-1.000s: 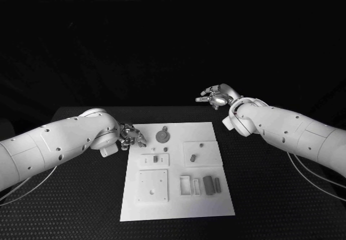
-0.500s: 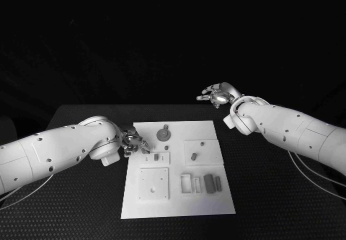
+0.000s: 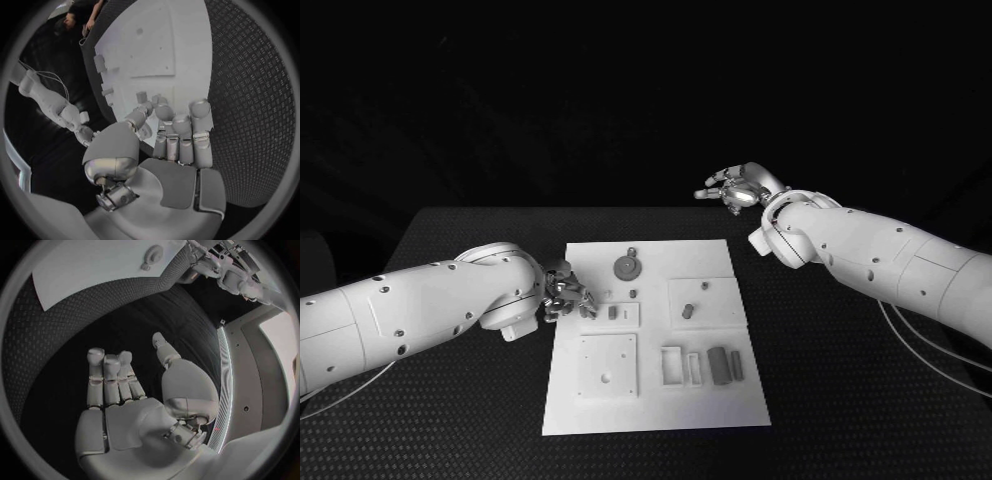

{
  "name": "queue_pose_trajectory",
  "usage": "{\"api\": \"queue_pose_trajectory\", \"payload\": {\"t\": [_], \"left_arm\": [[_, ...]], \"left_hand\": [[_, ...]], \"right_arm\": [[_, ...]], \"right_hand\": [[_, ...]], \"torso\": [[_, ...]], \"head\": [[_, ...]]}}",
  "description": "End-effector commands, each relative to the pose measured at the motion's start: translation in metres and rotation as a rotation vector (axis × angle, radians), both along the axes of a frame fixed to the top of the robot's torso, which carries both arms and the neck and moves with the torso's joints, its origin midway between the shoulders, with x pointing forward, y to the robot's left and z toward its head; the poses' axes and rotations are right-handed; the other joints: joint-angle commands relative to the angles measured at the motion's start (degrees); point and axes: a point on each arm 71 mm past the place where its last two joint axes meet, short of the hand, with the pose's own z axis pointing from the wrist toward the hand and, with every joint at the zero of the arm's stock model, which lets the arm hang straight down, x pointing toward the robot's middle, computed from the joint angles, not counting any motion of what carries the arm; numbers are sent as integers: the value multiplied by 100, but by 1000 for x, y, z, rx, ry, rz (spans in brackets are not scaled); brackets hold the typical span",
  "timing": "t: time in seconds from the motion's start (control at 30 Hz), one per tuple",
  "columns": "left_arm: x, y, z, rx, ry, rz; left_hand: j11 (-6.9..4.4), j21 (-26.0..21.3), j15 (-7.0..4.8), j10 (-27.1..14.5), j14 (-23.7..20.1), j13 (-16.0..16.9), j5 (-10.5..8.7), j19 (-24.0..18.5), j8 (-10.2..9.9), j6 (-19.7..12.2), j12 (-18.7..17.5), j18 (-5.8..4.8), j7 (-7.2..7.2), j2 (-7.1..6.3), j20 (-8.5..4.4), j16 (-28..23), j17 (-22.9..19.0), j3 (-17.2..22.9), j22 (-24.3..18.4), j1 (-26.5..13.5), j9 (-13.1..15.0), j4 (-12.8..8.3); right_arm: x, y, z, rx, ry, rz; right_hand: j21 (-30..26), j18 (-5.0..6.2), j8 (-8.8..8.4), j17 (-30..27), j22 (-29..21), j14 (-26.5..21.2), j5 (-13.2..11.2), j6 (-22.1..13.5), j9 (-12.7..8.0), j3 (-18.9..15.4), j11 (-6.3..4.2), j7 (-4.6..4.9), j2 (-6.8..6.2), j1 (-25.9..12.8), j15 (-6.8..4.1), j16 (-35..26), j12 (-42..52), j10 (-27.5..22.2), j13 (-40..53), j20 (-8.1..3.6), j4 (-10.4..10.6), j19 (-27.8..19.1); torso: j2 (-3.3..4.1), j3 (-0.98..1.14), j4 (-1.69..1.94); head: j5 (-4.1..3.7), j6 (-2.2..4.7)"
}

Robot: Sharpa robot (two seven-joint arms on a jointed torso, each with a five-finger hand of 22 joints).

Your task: Assemble the parts on the task board

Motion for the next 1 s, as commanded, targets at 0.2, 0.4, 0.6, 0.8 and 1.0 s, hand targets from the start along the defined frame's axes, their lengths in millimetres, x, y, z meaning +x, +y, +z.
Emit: {"api": "queue_pose_trajectory", "payload": {"t": [0.2, 0.4, 0.6, 0.8, 1.0], "left_arm": [[2, -2, 1, 25, -32, 5], [2, -4, 0, 35, -38, -5], [2, -4, -2, 42, -30, -12], [1, -5, -3, 59, -21, -32], [0, -4, -5, 66, -4, -44]], "left_hand": [[-4, 28, -145, 56, 129, -3, 40, 66, 228, 46, 33, 200, -4, 243, -2, 25, -10, 42, 111, 269, 407, -64], [-6, 30, -147, 61, 134, -3, 40, 70, 229, 48, 34, 200, -5, 243, -2, 27, -10, 40, 111, 266, 410, -62], [-7, 32, -149, 64, 137, -2, 41, 72, 230, 49, 35, 200, -7, 243, -3, 28, -10, 40, 110, 264, 413, -62], [-9, 33, -150, 67, 141, -1, 41, 74, 231, 50, 36, 200, -8, 245, -3, 30, -10, 40, 109, 264, 416, -62], [-16, 44, -156, 81, 156, 3, 81, 85, 237, 58, 42, 202, -15, 240, -7, 37, -9, 49, 109, 282, 429, -89]], "right_arm": [[-1, 1, 0, -5, 1, 17], [-1, 2, 0, -4, 1, 19], [-1, 2, 0, -4, 1, 19], [-1, 1, -1, -5, 2, 17], [-1, 1, -1, -5, 5, 19]], "right_hand": [[-19, 485, 28, -10, -10, -56, 5, 3, -5, -32, -7, 45, 18, -16, 1, 39, 29, -42, -7, -13, -2, -21], [-19, 485, 28, -11, -10, -56, 5, 3, -6, -33, -8, 45, 19, -16, 1, 40, 30, -43, -8, -14, -3, -21], [-19, 485, 28, -11, -11, -56, 5, 3, -6, -34, -8, 45, 20, -16, 1, 41, 31, -43, -10, -14, -3, -21], [-19, 485, 28, -12, -11, -56, 5, 3, -7, -35, -8, 45, 21, -16, 1, 42, 33, -43, -12, -14, -3, -20], [-19, 485, 28, -13, -12, -56, 5, 3, -7, -35, -8, 45, 20, -15, 1, 43, 34, -43, -13, -14, -3, -20]], "torso": [[4, 2, -8], [3, 4, -6], [3, 6, -6], [3, 4, -7], [1, 3, -5]], "head": [[-6, -7], [-9, -13], [-19, -28], [-21, -43], [-20, -42]]}}
